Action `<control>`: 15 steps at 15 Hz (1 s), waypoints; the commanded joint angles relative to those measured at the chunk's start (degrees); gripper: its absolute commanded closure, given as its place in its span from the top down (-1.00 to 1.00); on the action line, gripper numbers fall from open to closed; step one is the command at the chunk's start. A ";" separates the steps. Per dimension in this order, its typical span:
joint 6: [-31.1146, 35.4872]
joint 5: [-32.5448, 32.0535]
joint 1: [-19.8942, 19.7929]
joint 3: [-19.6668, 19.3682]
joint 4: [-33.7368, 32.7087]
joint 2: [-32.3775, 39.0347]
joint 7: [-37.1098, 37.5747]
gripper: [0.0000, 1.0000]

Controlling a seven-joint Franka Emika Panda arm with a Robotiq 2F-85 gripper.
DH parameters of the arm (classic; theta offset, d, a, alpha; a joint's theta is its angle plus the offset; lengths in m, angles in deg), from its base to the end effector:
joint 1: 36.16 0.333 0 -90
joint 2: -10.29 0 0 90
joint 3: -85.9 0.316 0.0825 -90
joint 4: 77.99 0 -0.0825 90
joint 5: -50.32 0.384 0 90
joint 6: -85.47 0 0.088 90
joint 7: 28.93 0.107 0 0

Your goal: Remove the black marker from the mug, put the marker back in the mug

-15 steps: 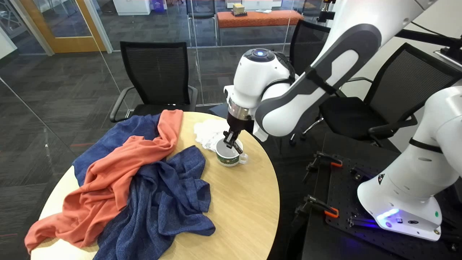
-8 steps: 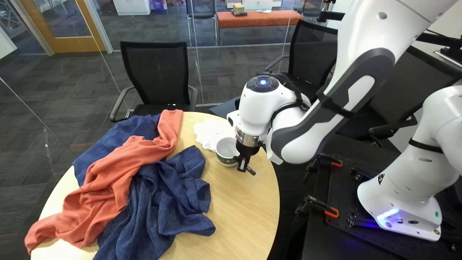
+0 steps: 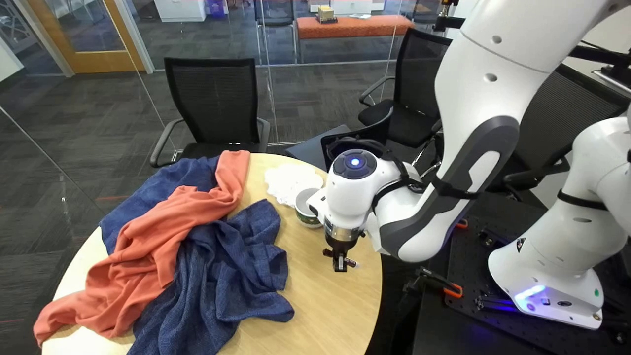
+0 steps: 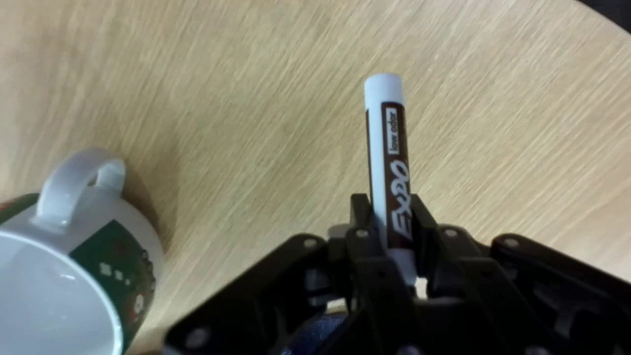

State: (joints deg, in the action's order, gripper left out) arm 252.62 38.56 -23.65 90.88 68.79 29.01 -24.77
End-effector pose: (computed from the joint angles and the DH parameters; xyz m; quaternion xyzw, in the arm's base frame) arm 0.4203 0.1489 0.1509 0.9771 0.2119 0.0179 0.0072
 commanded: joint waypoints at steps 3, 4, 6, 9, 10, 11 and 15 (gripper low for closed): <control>3.14 -1.92 2.76 -0.78 -4.84 7.51 -3.53 -0.90; 3.36 -1.90 3.06 -0.81 -5.55 8.48 -3.84 -0.90; 3.62 -1.82 3.72 -0.92 -7.00 10.10 -4.37 -0.90; 3.76 -1.66 4.92 -1.40 -8.89 11.84 -3.90 -0.81; 3.96 -1.75 5.52 -1.89 -9.42 12.24 -3.61 -0.09; 4.09 -1.68 5.76 -2.04 -9.74 12.49 -3.56 -0.08; 4.69 -1.20 5.93 -2.06 -10.05 11.98 -3.68 0.50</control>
State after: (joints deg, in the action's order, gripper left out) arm 255.72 37.43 -18.40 89.64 58.97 41.30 -27.82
